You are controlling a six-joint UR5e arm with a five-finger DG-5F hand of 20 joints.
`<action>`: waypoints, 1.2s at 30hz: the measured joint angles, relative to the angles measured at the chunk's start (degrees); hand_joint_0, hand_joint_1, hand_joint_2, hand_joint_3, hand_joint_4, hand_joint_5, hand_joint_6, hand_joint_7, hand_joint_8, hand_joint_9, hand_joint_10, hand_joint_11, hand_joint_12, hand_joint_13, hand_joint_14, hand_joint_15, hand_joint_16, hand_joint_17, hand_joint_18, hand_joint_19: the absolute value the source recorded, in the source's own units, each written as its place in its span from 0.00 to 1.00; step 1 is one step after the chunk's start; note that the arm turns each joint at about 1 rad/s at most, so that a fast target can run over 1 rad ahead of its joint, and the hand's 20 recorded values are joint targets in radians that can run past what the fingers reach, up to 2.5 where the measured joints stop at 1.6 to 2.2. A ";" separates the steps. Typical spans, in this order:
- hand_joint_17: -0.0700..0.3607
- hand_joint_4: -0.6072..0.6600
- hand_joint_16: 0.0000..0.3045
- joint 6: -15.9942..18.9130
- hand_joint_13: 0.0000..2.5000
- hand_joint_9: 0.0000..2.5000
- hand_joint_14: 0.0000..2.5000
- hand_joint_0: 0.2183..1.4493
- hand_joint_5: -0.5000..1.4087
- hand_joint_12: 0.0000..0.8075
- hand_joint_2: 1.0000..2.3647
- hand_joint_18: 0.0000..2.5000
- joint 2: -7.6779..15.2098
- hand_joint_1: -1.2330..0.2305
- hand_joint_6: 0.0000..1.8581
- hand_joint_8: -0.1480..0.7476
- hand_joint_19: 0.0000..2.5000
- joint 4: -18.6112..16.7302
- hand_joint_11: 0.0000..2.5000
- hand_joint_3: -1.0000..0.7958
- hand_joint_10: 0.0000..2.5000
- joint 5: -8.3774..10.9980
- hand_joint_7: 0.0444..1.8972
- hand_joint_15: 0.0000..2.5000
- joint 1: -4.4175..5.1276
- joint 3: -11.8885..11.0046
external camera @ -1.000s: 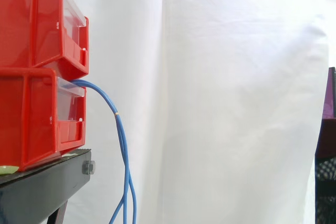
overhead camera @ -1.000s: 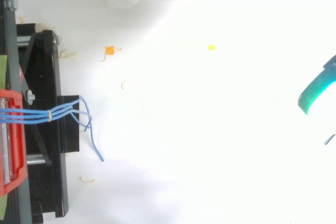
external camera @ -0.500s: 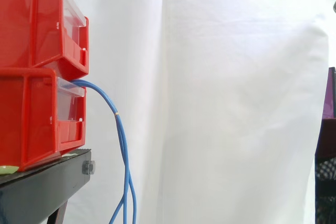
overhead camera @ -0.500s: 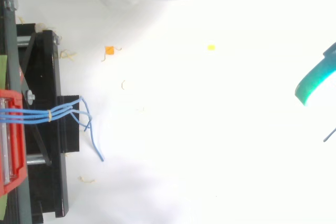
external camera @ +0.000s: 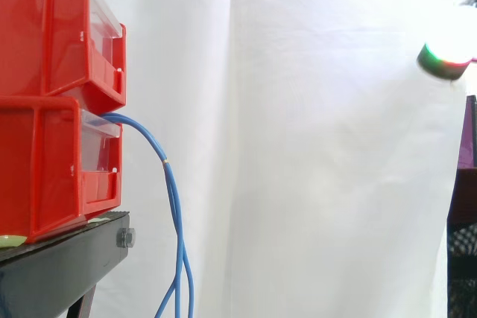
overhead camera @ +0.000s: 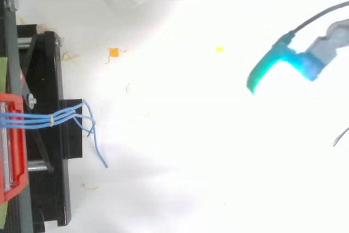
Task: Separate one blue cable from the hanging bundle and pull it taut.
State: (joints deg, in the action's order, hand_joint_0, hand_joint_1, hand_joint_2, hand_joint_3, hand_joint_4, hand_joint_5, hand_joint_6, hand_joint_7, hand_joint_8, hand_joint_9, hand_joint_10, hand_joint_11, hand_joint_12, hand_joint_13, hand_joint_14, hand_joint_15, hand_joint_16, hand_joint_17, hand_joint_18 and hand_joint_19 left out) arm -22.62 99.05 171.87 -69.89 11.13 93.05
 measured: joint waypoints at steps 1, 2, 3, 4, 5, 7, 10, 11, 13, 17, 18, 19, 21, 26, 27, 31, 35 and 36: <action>0.61 0.68 0.28 0.65 0.64 0.68 0.01 0.10 0.15 0.54 0.00 0.74 1.09 0.49 0.27 0.52 0.05 -1.03 0.29 0.28 0.01 -0.69 0.33 0.24 -0.36 -0.19; 0.61 0.68 0.28 1.03 0.64 0.67 0.01 0.10 0.15 0.54 0.00 0.74 1.93 0.49 0.27 0.52 0.05 -1.81 0.29 0.28 0.01 -1.22 0.33 0.24 -0.65 -0.44; 0.61 0.68 0.28 1.32 0.64 0.67 0.01 0.10 0.15 0.55 0.00 0.74 2.81 0.49 0.27 0.52 0.04 -2.52 0.29 0.28 0.01 -1.77 0.33 0.24 -0.95 -0.78; 0.60 0.68 0.28 1.62 0.64 0.67 0.01 0.10 0.15 0.55 0.00 0.74 3.89 0.49 0.27 0.52 0.05 -3.27 0.29 0.28 0.01 -2.47 0.33 0.24 -1.32 -1.29; 0.59 0.69 0.27 1.92 0.65 0.67 0.01 0.10 0.15 0.55 0.00 0.74 4.89 0.48 0.27 0.52 0.04 -3.82 0.29 0.28 0.01 -3.21 0.33 0.24 -1.67 -1.90; 0.58 0.69 0.26 2.35 0.65 0.68 0.01 0.11 0.15 0.56 0.00 0.75 6.30 0.48 0.27 0.53 0.03 -4.31 0.29 0.28 0.01 -4.13 0.33 0.23 -2.13 -2.91; 0.57 0.69 0.26 3.08 0.66 0.68 0.01 0.11 0.15 0.57 0.00 0.75 8.43 0.48 0.27 0.53 0.04 -4.75 0.28 0.28 0.01 -5.02 0.33 0.23 -2.90 -4.49; 0.57 0.69 0.26 3.32 0.66 0.68 0.01 0.11 0.15 0.57 0.00 0.75 9.10 0.48 0.27 0.53 0.04 -4.91 0.28 0.28 0.01 -5.12 0.33 0.23 -3.13 -4.87; 0.57 0.69 0.26 3.97 0.66 0.68 0.01 0.11 0.15 0.57 0.00 0.75 10.62 0.47 0.27 0.53 0.04 -5.71 0.29 0.28 0.01 -5.24 0.33 0.23 -3.67 -5.70; 0.57 0.69 0.25 5.08 0.66 0.69 0.01 0.11 0.15 0.57 0.00 0.73 13.24 0.47 0.27 0.52 0.04 -8.15 0.30 0.28 0.01 -5.49 0.33 0.24 -4.56 -7.37; 0.56 0.69 0.25 5.11 0.66 0.69 0.01 0.11 0.15 0.56 0.00 0.73 13.62 0.47 0.27 0.52 0.04 -8.63 0.30 0.28 0.01 -5.57 0.33 0.24 -4.74 -7.69; 0.56 0.69 0.25 4.97 0.66 0.69 0.01 0.11 0.15 0.56 0.00 0.73 13.97 0.47 0.27 0.52 0.04 -9.13 0.30 0.28 0.01 -5.65 0.33 0.25 -4.98 -8.02; 0.56 0.69 0.25 4.50 0.66 0.69 0.01 0.11 0.15 0.57 0.00 0.73 14.29 0.47 0.27 0.51 0.04 -9.64 0.31 0.28 0.01 -5.66 0.33 0.25 -5.35 -8.35; 0.56 0.69 0.25 3.83 0.66 0.69 0.01 0.11 0.15 0.56 0.00 0.72 14.55 0.47 0.27 0.52 0.05 -11.08 0.31 0.28 0.01 -5.47 0.33 0.26 -6.41 -8.56; 0.56 0.69 0.25 3.72 0.66 0.69 0.01 0.11 0.15 0.56 0.00 0.72 14.56 0.47 0.27 0.51 0.05 -11.71 0.31 0.28 0.01 -5.46 0.33 0.26 -6.64 -8.56; 0.56 0.69 0.25 3.23 0.66 0.69 0.01 0.11 0.15 0.56 0.00 0.72 15.13 0.47 0.27 0.52 0.05 -14.99 0.31 0.28 0.01 -5.66 0.33 0.26 -7.61 -8.72; 0.55 0.69 0.25 3.52 0.66 0.68 0.01 0.11 0.15 0.56 0.00 0.71 17.85 0.47 0.27 0.51 0.05 -16.90 0.30 0.28 0.01 -7.29 0.33 0.26 -8.62 -10.28; 0.55 0.69 0.25 3.83 0.65 0.68 0.01 0.11 0.15 0.56 0.00 0.71 18.76 0.47 0.27 0.51 0.05 -17.03 0.30 0.28 0.01 -8.05 0.33 0.27 -8.84 -11.07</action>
State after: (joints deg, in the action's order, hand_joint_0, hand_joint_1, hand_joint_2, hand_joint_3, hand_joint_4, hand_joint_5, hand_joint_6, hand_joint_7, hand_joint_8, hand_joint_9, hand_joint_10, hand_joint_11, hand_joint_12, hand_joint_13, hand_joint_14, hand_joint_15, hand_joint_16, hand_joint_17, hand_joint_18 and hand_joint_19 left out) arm -18.78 117.80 154.84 -77.94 2.29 81.98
